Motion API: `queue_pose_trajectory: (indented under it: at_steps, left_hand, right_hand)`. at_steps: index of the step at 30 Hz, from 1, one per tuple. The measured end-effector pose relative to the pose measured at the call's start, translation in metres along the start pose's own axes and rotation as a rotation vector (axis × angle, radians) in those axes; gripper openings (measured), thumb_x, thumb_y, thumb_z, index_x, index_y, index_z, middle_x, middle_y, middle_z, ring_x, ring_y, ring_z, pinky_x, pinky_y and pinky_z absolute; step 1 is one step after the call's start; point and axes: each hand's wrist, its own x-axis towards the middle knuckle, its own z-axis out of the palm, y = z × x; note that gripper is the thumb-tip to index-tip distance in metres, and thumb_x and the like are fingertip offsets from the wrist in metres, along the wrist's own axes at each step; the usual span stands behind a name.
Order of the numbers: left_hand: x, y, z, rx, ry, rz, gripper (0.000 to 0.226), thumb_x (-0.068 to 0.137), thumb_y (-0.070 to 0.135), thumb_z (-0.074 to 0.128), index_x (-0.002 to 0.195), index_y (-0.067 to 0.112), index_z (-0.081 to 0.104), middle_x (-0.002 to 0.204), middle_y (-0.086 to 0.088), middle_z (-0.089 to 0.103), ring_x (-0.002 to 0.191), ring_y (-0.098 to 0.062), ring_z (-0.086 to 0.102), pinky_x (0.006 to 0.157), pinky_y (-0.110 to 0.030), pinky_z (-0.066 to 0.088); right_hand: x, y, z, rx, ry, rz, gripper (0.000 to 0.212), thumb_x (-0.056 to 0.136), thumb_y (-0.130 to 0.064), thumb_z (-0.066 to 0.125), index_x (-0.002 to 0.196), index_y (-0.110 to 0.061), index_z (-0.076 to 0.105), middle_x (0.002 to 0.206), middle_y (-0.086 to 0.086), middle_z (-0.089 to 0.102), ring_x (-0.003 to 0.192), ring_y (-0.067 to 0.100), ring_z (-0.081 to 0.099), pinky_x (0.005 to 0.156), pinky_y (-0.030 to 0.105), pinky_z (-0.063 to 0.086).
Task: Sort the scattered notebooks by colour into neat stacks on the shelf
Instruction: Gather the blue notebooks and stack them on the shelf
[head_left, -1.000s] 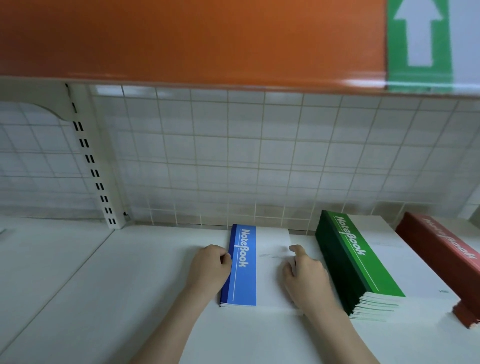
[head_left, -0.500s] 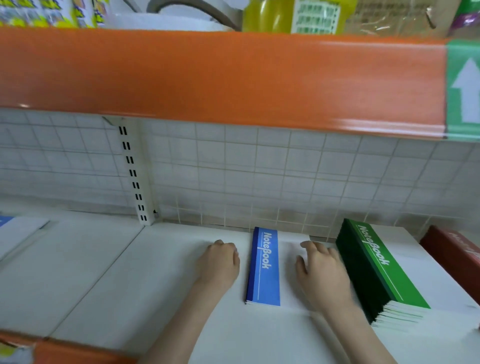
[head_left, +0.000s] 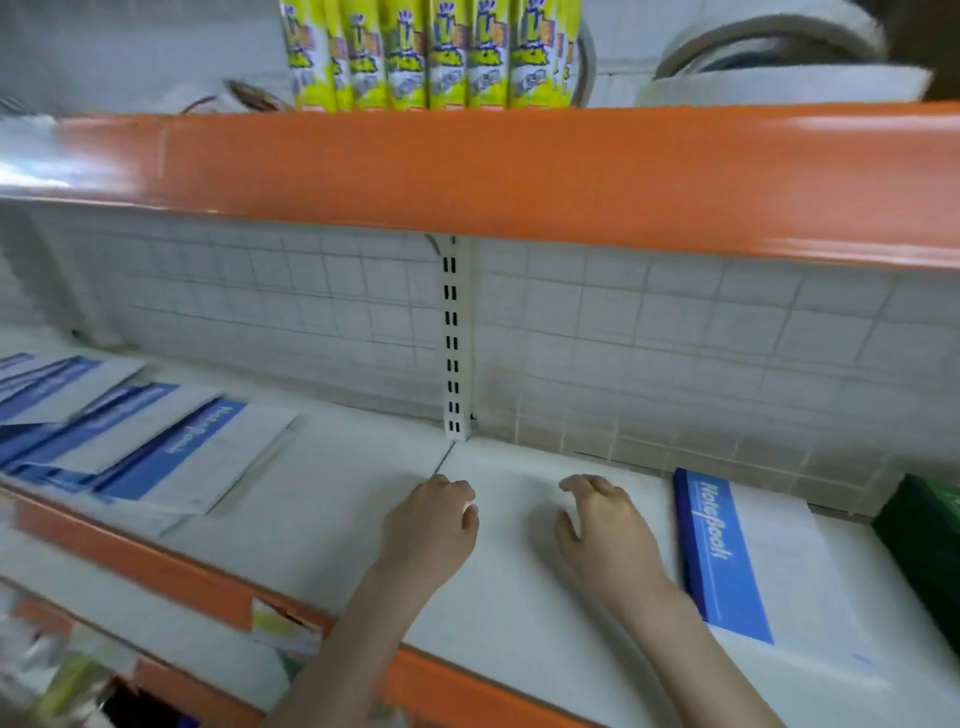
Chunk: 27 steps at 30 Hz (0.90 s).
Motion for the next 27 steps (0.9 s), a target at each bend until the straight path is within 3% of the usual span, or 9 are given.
queue_pose_trajectory:
  at_steps: [14,20,27]
  left_hand:
    - [-0.043,-0.189,-0.087,0.042,0.083,-0.173,0.03,0.097,0.029,0.043,0.124,0.027,0.056,0.119,0.004,0.055,0.108,-0.013,0.056,0.09,-0.034,0.049]
    - [-0.074,-0.258,-0.109,0.042,0.136,-0.199,0.027,0.096,0.026,0.044,0.12,0.029,0.057,0.117,0.007,0.054,0.102,-0.012,0.057,0.08,-0.029,0.051]
    - [-0.096,-0.317,-0.13,0.046,0.148,-0.281,0.03,0.096,0.025,0.042,0.121,0.029,0.058,0.121,0.008,0.056,0.104,-0.013,0.058,0.086,-0.033,0.051]
  right_hand:
    - [0.016,-0.212,0.098,0.121,-0.082,-0.274,0.044,0.093,-0.026,0.042,0.136,-0.019,0.039,0.131,0.0,0.05,0.12,0.02,0.047,0.088,0.03,0.045]
    - [0.012,-0.302,0.137,0.154,-0.123,-0.345,0.037,0.091,-0.027,0.046,0.128,-0.02,0.045,0.128,0.0,0.052,0.117,0.022,0.048,0.088,0.031,0.045]
    - [0.009,-0.35,0.161,0.135,-0.146,-0.376,0.036,0.091,-0.025,0.042,0.126,-0.02,0.048,0.126,0.0,0.054,0.114,0.022,0.05,0.085,0.032,0.047]
